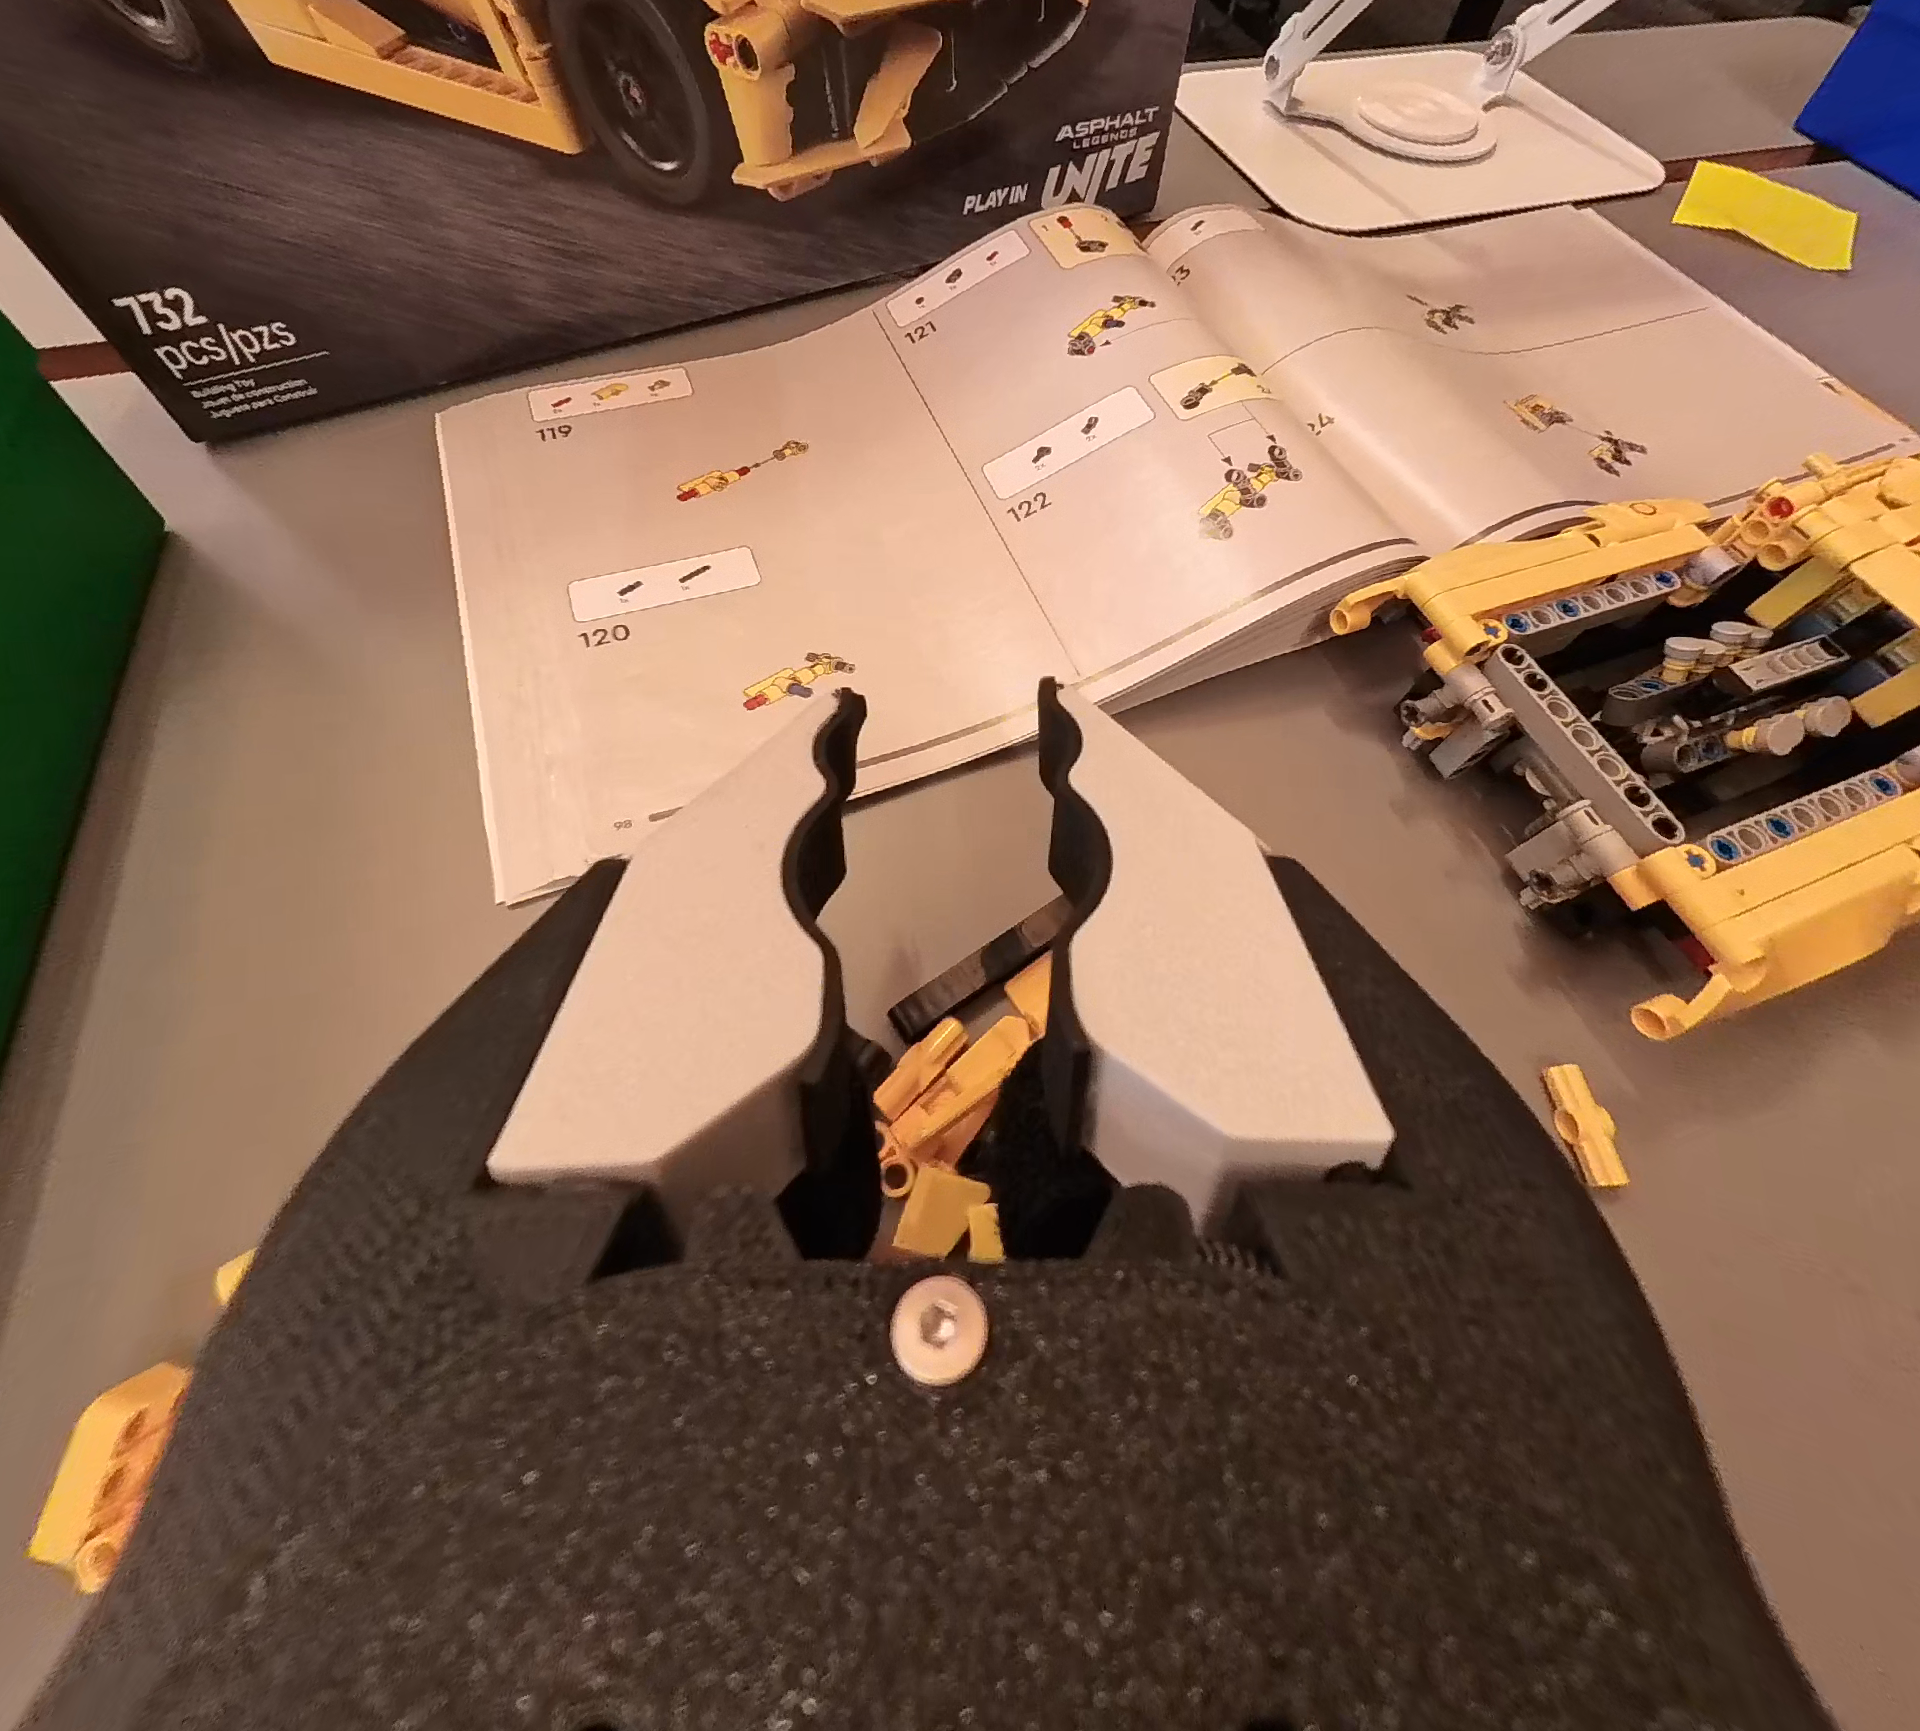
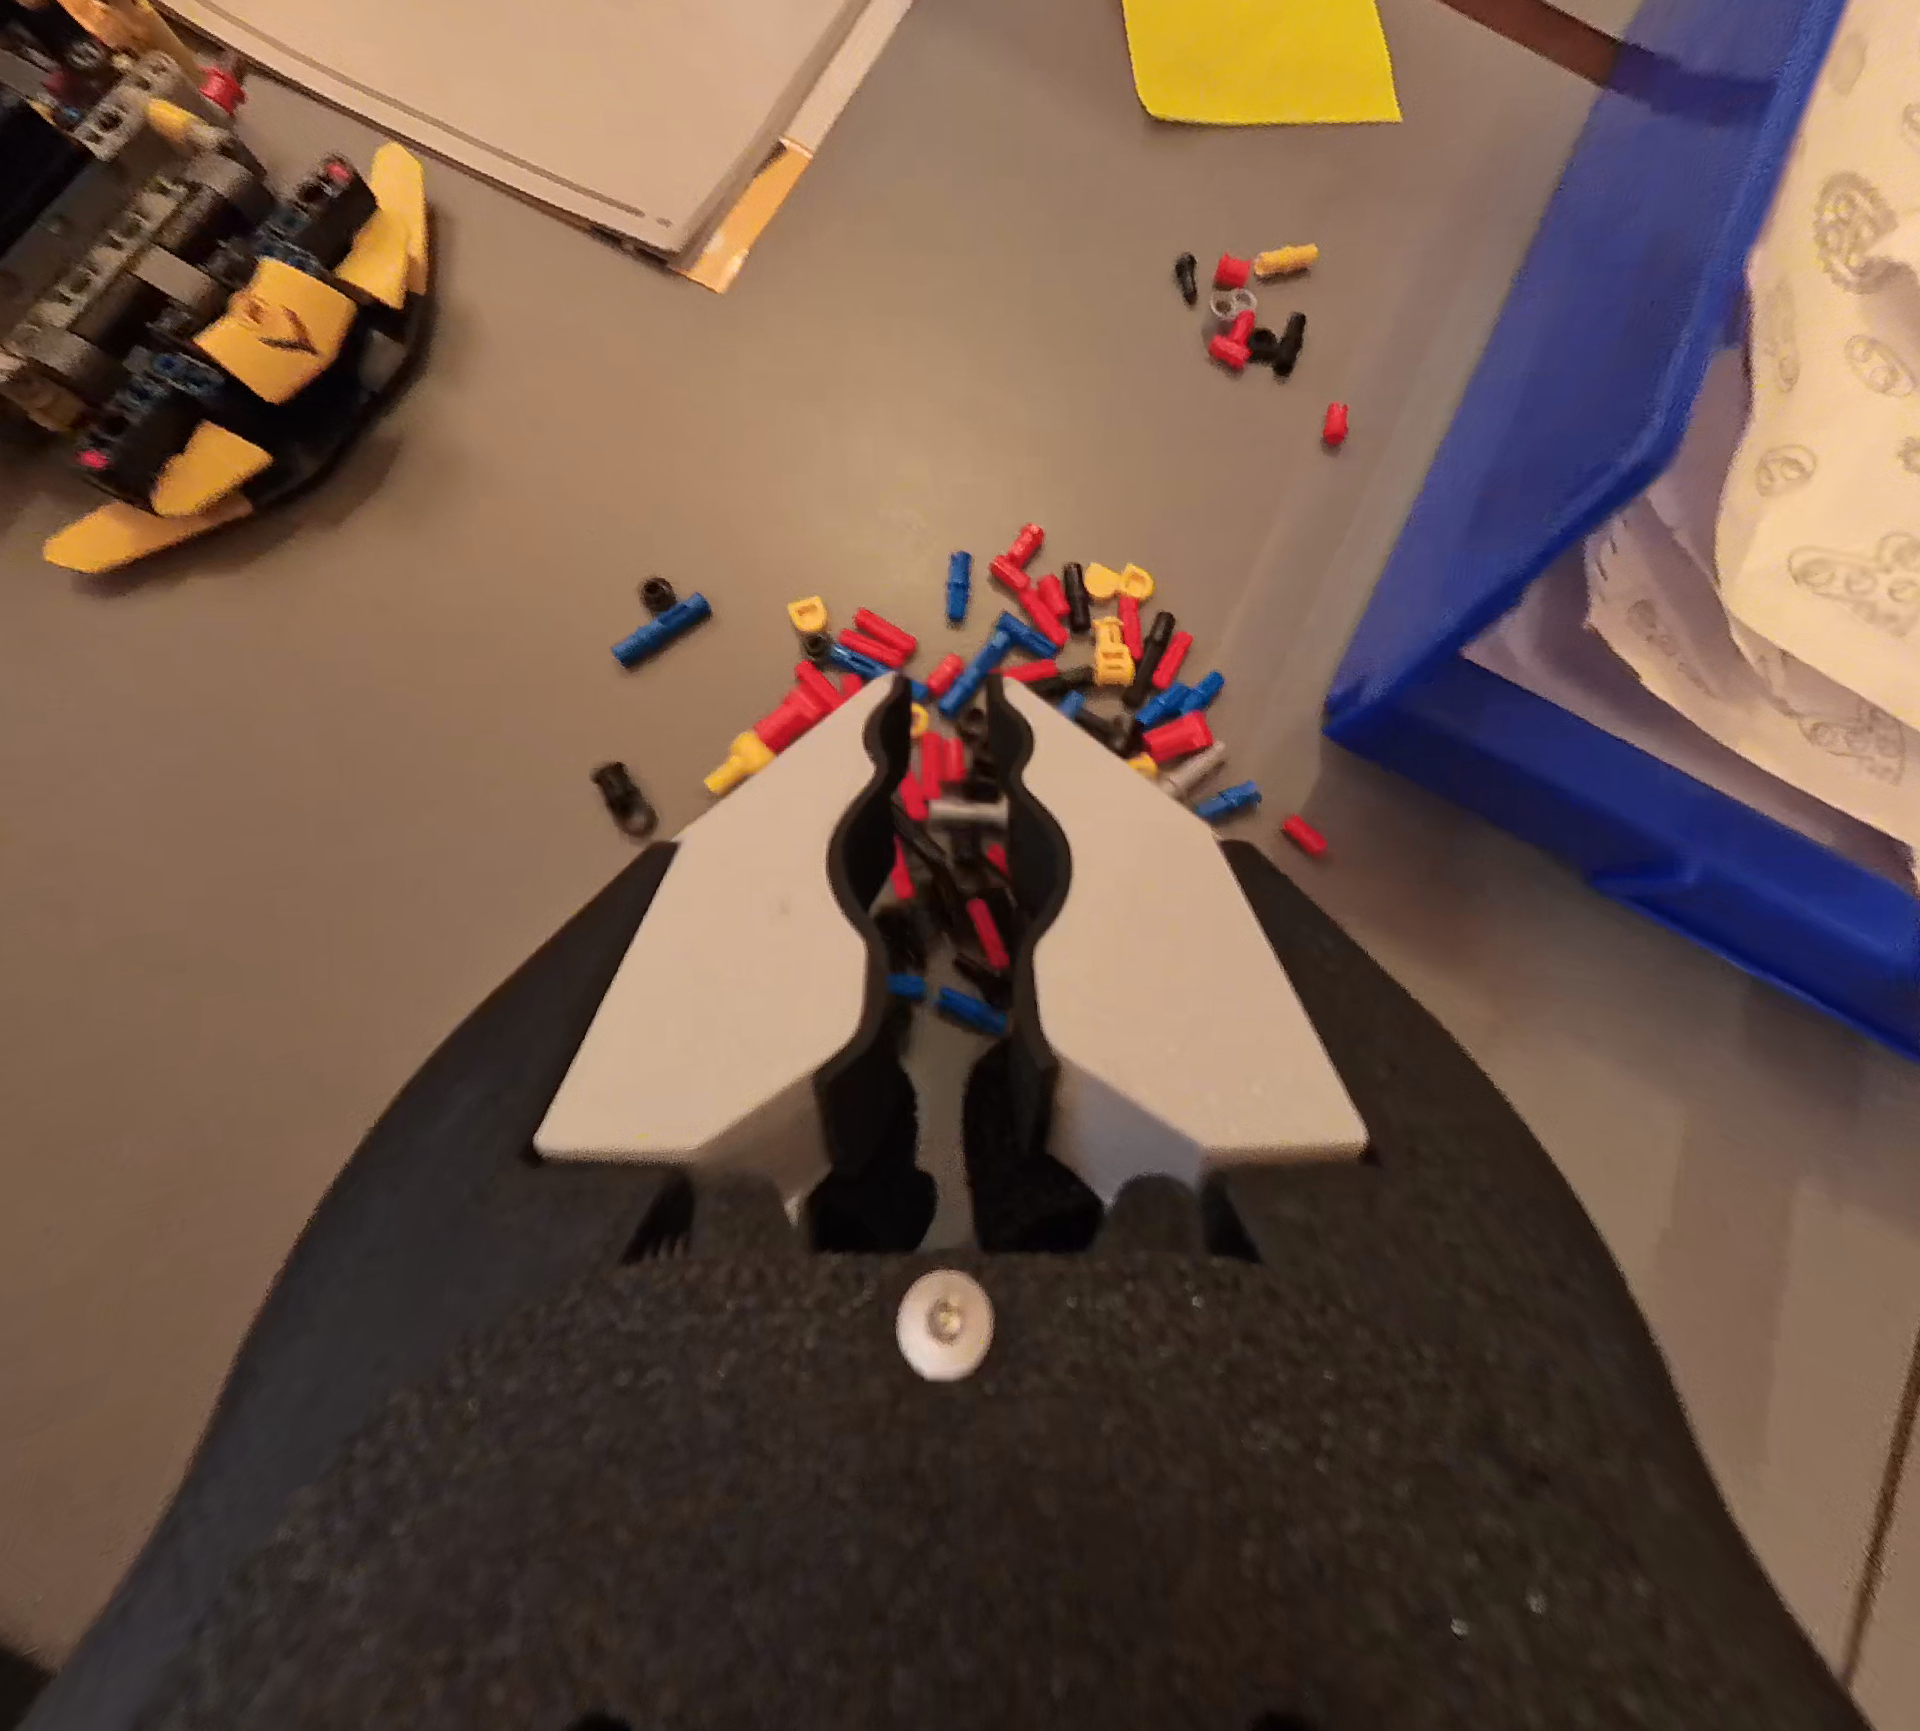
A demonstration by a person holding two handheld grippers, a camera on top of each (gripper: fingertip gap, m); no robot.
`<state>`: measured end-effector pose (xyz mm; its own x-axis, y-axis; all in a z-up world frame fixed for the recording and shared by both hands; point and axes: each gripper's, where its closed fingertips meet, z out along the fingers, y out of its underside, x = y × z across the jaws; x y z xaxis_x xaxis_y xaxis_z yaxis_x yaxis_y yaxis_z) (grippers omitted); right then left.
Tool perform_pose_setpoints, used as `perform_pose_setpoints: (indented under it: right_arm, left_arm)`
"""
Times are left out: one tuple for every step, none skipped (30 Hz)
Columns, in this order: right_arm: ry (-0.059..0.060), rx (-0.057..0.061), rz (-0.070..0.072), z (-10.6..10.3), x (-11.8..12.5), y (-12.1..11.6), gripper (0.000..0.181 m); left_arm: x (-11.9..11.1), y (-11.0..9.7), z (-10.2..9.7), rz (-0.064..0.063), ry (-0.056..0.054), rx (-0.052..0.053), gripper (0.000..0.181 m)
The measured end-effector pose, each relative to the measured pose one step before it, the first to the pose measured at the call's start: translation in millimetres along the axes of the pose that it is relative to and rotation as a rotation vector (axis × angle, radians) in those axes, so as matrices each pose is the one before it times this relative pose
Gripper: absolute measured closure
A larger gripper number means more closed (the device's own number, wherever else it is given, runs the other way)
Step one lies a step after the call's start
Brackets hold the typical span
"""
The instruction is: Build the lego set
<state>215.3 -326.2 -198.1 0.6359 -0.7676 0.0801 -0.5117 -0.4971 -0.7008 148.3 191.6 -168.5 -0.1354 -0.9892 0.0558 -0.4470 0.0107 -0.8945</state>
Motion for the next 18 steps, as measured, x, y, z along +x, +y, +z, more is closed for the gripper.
perform_pose_setpoints:
  right_arm:
    - [-0.0164,0.0118,0.0011,0.87,-6.42,-5.62,0.168]
    - [-0.0246,0.0197,0.0047,0.78,-9.46,-7.45,0.167]
    - [-0.0344,0.0274,0.0027,0.96,-12.97,-8.85,0.167]
    - [-0.0354,0.0297,-0.0004,1.53,-15.06,-9.23,0.166]
    - [-0.037,0.0316,0.0001,2.46,-16.88,-9.11,0.165]
    - [-0.0405,0.0329,0.0041,3.39,-18.24,-8.36,0.165]
    - [-0.0427,0.034,0.0111,4.45,-19.14,-7.34,0.164]
    - [-0.0408,0.0289,0.0121,5.42,-18.88,-5.16,0.164]
    - [-0.033,0.0193,0.0069,5.97,-17.35,-2.47,0.164]
    - [-0.0199,0.0116,-0.0025,6.03,-14.41,-0.24,0.164]
    - [-0.0047,-0.0049,-0.0229,5.4,-10.8,2.51,0.164]
    - [0.0066,-0.0136,-0.0333,4.24,-7.3,3.32,0.163]
    - [0.0131,-0.0142,-0.0294,2.76,-4.56,2.85,0.163]
    - [0.0123,-0.0112,-0.0196,1.38,-3.2,1.74,0.163]
    - [0.0006,-0.0004,-0.0081,0.38,-3.87,0.04,0.163]
    - [-0.0042,0.0085,-0.0014,-0.39,-3.84,-0.87,0.163]
    - [0.0018,0.0123,0.0037,-0.44,-2.2,-1.15,0.163]
    - [0.0016,0.0132,0.0103,-0.23,-1.68,-0.97,0.163]
  left_arm:
    - [-1.34,-0.5,-0.59,-0.0003,-0.004,0.0017,0.146]
    - [-2.53,-0.84,-1.04,0.001,-0.0086,0.0025,0.146]
    - [-4.75,-1.84,-2.26,0.0008,-0.0173,0.0065,0.146]
    - [-7.7,-3.36,-3.59,-0.0026,-0.0261,0.0135,0.146]
    - [-9.67,-4.9,-5.18,-0.0086,-0.0278,0.0206,0.147]
    - [-9.36,-6.23,-5.95,-0.0156,-0.0185,0.0257,0.147]
    - [-7.62,-6.61,-6.69,-0.017,-0.0064,0.0249,0.146]
    - [-7.07,-6.04,-7.26,-0.0099,-0.0056,0.0179,0.147]
    - [-7.41,-4.62,-8.11,0.0027,-0.0132,0.0076,0.147]
    - [-6.65,-1.72,-8.63,0.0142,-0.0151,-0.0081,0.147]
    - [-3.49,1.58,-8.43,0.0216,-0.0001,-0.0241,0.155]
    - [0.37,3.31,-8.19,0.024,0.0208,-0.0289,0.159]
    - [2.14,3.44,-8.78,0.0156,0.0258,-0.023,0.159]
    - [3.89,3.15,-9.56,0.011,0.0324,-0.0133,0.158]
    - [6.04,3.79,-10.09,0.0077,0.0413,-0.0119,0.158]
    - [7.35,5.28,-10.28,0.0034,0.0433,-0.0156,0.157]
    - [7.18,6.93,-9.97,0.0036,0.0365,-0.019,0.157]
    - [7.3,8.55,-9.52,0.0086,0.0322,-0.0199,0.155]
